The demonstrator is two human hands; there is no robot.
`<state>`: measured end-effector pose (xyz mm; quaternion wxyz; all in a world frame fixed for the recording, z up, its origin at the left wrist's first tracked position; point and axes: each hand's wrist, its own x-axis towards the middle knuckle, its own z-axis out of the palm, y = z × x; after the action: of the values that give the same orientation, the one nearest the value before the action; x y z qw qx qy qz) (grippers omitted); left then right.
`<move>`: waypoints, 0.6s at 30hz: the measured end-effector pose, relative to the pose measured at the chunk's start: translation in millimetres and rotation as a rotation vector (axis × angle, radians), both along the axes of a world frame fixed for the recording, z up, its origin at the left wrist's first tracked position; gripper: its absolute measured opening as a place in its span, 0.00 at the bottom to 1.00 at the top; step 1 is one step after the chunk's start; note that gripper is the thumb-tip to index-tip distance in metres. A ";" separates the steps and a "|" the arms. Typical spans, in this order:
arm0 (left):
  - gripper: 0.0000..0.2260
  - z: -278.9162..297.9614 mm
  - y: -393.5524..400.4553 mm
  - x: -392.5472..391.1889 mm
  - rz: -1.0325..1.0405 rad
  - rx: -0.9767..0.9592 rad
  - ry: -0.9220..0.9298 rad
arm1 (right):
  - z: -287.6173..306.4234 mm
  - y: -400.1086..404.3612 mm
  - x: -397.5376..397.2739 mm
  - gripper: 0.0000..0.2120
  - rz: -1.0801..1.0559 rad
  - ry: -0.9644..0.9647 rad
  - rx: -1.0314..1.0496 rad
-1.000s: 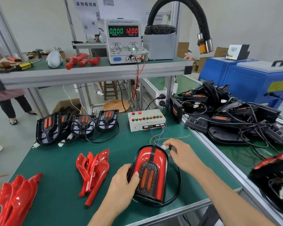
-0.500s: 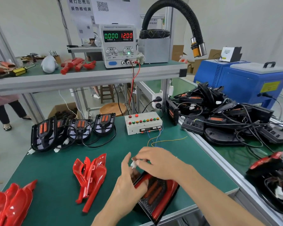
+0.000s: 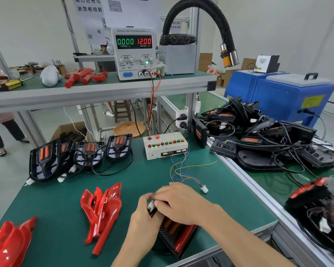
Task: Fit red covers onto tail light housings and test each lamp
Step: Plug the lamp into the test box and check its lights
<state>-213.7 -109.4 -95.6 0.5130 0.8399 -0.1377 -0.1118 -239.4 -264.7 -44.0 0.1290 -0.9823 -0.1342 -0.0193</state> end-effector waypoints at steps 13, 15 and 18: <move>0.26 1.0 1.6 -0.8 0.115 0.031 0.008 | -37.9 -17.7 -44.7 0.15 -0.804 -0.316 0.791; 0.26 0.2 3.7 1.2 0.148 -0.023 0.027 | -54.3 -14.0 -64.5 0.20 -0.984 -0.166 0.893; 0.22 -3.1 5.9 4.4 0.221 -0.085 0.041 | -70.6 3.6 -80.5 0.30 -0.986 -0.037 0.960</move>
<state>-209.3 -103.5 -98.7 0.5602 0.8249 -0.0383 -0.0658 -319.9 -261.1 -114.5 0.5236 -0.7623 0.3497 -0.1497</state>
